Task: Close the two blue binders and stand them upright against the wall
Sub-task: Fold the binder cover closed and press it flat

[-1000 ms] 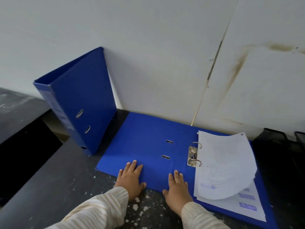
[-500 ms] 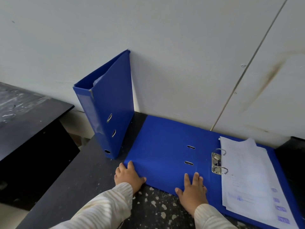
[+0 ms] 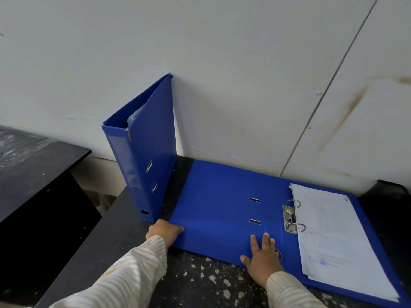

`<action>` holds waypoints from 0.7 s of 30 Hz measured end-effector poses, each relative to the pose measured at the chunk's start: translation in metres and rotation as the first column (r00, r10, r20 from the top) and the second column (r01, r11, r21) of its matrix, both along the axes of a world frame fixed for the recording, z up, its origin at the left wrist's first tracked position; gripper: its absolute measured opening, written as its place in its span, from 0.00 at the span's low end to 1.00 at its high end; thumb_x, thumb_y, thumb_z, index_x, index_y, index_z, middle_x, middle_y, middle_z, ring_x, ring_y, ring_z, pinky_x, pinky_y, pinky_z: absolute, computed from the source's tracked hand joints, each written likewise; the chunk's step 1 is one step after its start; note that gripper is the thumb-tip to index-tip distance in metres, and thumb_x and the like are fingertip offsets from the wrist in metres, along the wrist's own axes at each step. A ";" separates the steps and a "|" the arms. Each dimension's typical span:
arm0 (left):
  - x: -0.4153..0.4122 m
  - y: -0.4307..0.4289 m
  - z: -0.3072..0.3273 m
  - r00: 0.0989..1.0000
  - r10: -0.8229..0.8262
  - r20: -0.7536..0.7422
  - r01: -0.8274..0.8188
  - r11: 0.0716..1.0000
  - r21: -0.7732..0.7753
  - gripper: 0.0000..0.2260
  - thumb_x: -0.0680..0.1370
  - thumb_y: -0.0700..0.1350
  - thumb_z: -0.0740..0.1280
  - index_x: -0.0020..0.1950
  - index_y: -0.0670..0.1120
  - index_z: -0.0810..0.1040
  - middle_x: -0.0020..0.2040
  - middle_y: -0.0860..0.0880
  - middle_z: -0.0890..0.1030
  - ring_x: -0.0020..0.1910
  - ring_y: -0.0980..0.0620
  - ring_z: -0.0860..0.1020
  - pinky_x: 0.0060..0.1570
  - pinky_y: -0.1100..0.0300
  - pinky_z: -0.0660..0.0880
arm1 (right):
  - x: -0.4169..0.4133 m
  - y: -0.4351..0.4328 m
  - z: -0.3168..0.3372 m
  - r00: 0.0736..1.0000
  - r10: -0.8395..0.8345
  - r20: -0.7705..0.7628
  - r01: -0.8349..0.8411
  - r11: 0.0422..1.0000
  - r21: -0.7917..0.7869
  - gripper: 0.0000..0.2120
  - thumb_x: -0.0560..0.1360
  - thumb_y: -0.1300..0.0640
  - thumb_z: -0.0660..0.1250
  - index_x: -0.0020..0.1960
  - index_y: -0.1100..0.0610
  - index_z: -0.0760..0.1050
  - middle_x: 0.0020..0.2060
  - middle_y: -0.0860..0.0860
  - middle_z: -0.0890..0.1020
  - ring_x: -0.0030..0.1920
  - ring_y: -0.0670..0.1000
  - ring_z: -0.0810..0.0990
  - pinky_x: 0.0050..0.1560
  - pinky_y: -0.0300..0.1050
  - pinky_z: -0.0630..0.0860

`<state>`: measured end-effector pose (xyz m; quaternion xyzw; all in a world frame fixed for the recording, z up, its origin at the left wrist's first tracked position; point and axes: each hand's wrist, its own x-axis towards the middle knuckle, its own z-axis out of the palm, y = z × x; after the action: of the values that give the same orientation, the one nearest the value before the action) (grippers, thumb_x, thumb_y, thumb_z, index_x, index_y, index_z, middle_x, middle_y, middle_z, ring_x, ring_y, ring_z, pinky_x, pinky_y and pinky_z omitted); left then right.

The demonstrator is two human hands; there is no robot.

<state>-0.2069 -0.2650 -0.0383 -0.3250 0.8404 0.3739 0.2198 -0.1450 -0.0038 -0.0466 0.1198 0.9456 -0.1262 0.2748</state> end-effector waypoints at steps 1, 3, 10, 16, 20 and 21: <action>0.002 -0.001 0.001 0.999 0.021 -0.030 -0.020 0.999 0.026 0.20 0.64 0.54 0.71 0.50 0.44 0.79 0.52 0.43 0.80 0.49 0.42 0.78 0.55 0.49 0.77 | 0.000 0.001 0.000 1.000 -0.002 0.002 0.002 1.000 -0.010 0.34 0.79 0.41 0.53 0.77 0.51 0.40 0.76 0.57 0.36 0.76 0.60 0.36 0.75 0.56 0.47; 0.006 0.001 0.007 0.982 0.125 -0.144 -0.109 0.988 0.111 0.08 0.69 0.46 0.69 0.44 0.44 0.80 0.49 0.42 0.81 0.47 0.41 0.79 0.53 0.50 0.77 | 0.000 0.003 0.001 1.000 -0.007 0.003 0.007 0.999 -0.034 0.34 0.79 0.41 0.53 0.77 0.51 0.40 0.76 0.57 0.36 0.76 0.59 0.36 0.75 0.55 0.48; 0.038 0.033 0.053 0.734 0.598 -0.323 -0.291 0.706 0.645 0.08 0.79 0.39 0.63 0.57 0.44 0.76 0.49 0.47 0.79 0.49 0.45 0.79 0.52 0.49 0.77 | 0.005 0.018 0.008 0.999 -0.013 -0.029 0.009 0.991 -0.133 0.34 0.79 0.40 0.52 0.77 0.53 0.41 0.77 0.53 0.40 0.77 0.56 0.39 0.75 0.52 0.48; 0.062 0.088 0.103 0.623 0.696 -0.357 -0.118 0.535 0.836 0.12 0.79 0.38 0.63 0.61 0.49 0.72 0.54 0.47 0.80 0.50 0.45 0.81 0.48 0.51 0.77 | 0.015 0.040 0.011 0.991 0.018 -0.129 -0.031 0.995 -0.099 0.33 0.79 0.39 0.50 0.77 0.55 0.46 0.78 0.51 0.44 0.77 0.54 0.39 0.77 0.50 0.48; 0.083 0.145 0.127 0.623 0.555 -0.552 0.124 0.626 0.770 0.19 0.78 0.34 0.63 0.60 0.56 0.69 0.53 0.55 0.80 0.48 0.56 0.81 0.43 0.61 0.77 | 0.026 0.080 0.016 0.990 -0.008 -0.144 -0.002 0.998 -0.070 0.33 0.79 0.39 0.50 0.78 0.55 0.47 0.78 0.53 0.45 0.77 0.56 0.41 0.77 0.50 0.48; 0.088 0.158 0.128 0.623 0.501 -0.601 0.176 0.659 0.732 0.21 0.78 0.33 0.63 0.61 0.57 0.69 0.53 0.56 0.79 0.48 0.59 0.81 0.42 0.64 0.78 | 0.029 0.091 0.016 0.990 -0.034 -0.138 0.022 0.996 -0.083 0.33 0.79 0.40 0.51 0.77 0.55 0.47 0.78 0.53 0.45 0.77 0.56 0.42 0.76 0.50 0.49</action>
<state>-0.1190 -0.1070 0.0897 -0.1010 0.5883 0.7978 -0.0850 -0.1162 0.0875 -0.0303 0.1127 0.9548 -0.1763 0.2110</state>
